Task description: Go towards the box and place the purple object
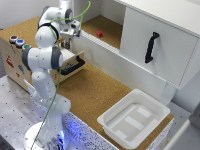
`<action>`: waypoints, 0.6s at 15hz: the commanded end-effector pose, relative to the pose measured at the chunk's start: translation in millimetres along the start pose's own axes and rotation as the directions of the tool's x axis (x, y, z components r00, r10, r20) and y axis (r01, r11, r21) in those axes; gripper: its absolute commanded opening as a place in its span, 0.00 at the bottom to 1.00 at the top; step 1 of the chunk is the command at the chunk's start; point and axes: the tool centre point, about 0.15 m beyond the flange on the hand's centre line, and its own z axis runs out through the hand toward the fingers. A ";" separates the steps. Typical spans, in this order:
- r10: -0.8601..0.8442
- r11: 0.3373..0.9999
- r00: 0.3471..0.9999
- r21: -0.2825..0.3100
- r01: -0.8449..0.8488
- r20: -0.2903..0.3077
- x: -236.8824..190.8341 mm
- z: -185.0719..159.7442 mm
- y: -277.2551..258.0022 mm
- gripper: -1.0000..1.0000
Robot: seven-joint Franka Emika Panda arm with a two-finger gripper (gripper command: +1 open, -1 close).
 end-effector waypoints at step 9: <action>0.237 0.971 0.957 0.040 -0.234 -0.168 -80.2 68.0 288.4 0.00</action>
